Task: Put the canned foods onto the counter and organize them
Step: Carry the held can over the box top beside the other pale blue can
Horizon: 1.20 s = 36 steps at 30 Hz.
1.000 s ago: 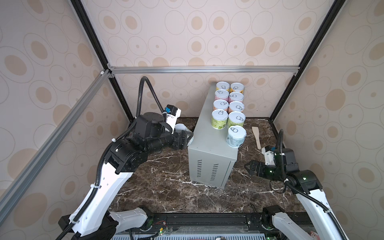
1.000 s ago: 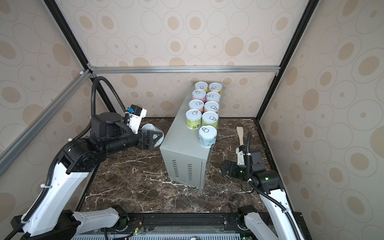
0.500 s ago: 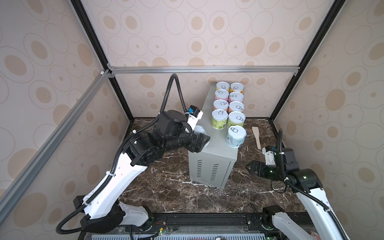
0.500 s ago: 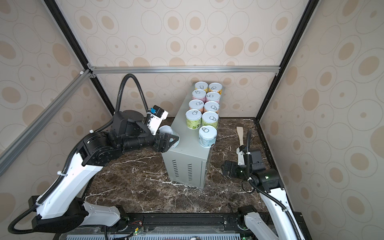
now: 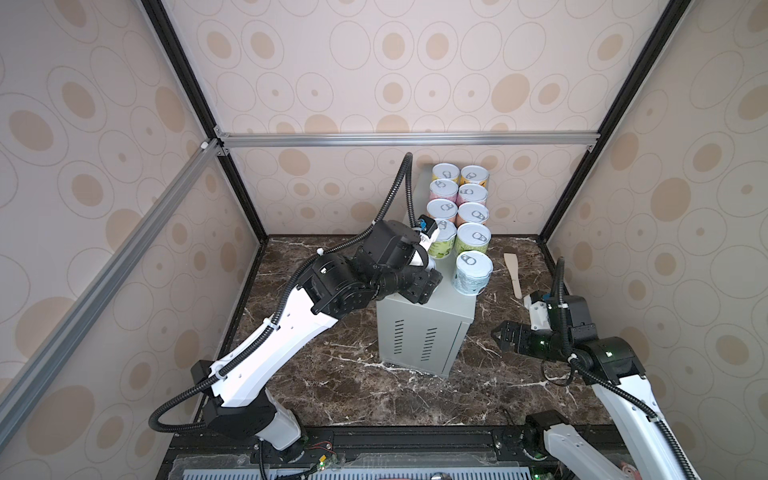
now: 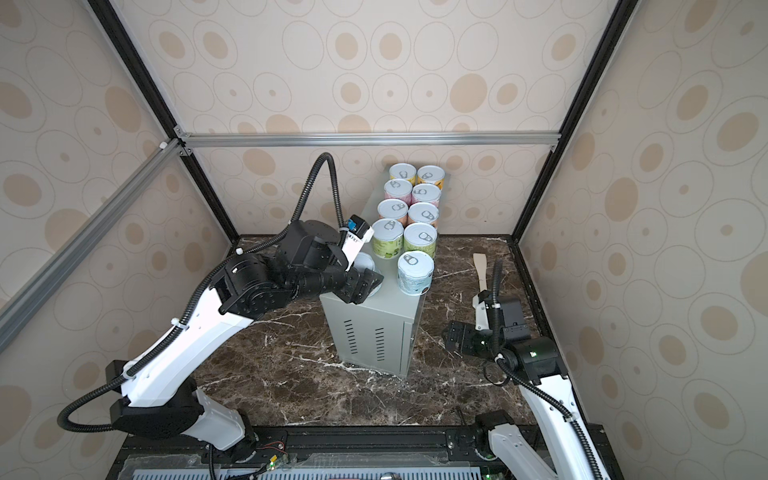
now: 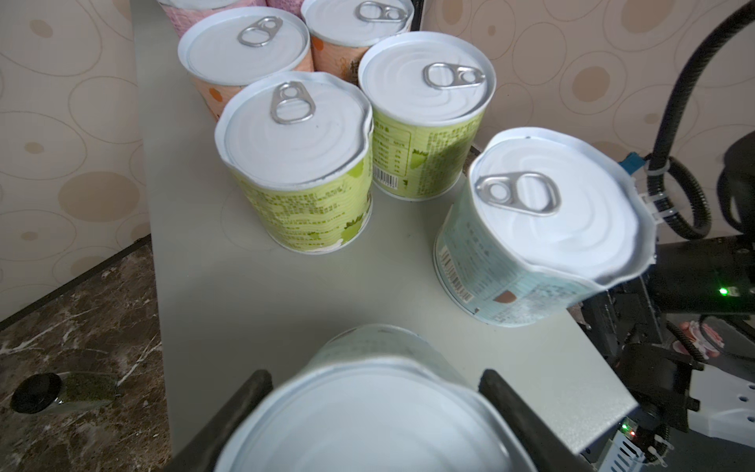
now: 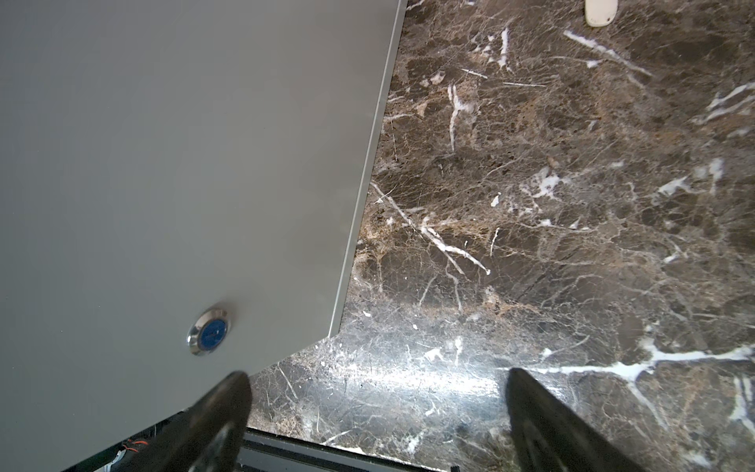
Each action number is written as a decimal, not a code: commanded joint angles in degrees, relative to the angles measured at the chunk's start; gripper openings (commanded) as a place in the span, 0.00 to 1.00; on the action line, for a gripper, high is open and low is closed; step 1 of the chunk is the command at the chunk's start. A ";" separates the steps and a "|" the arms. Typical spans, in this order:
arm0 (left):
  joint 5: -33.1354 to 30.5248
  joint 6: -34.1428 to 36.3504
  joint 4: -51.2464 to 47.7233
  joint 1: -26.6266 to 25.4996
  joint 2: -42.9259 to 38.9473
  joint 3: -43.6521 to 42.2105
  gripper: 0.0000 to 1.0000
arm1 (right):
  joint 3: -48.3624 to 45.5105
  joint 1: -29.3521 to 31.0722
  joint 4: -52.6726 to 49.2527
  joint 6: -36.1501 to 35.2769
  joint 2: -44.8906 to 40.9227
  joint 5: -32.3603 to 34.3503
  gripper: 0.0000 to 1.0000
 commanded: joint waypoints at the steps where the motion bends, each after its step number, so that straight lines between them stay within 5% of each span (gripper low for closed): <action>1: -2.48 1.48 1.69 -0.52 0.66 4.37 0.60 | 2.02 -0.15 -1.52 -1.05 -1.39 0.01 0.99; 26: -2.10 0.26 1.60 -0.59 4.46 10.33 0.99 | 15.16 -0.17 -4.62 -1.67 1.49 -3.19 1.00; 36: -3.36 -1.59 4.68 -0.70 -4.85 4.66 0.94 | 20.91 -0.12 -3.24 -0.13 5.82 -5.10 0.96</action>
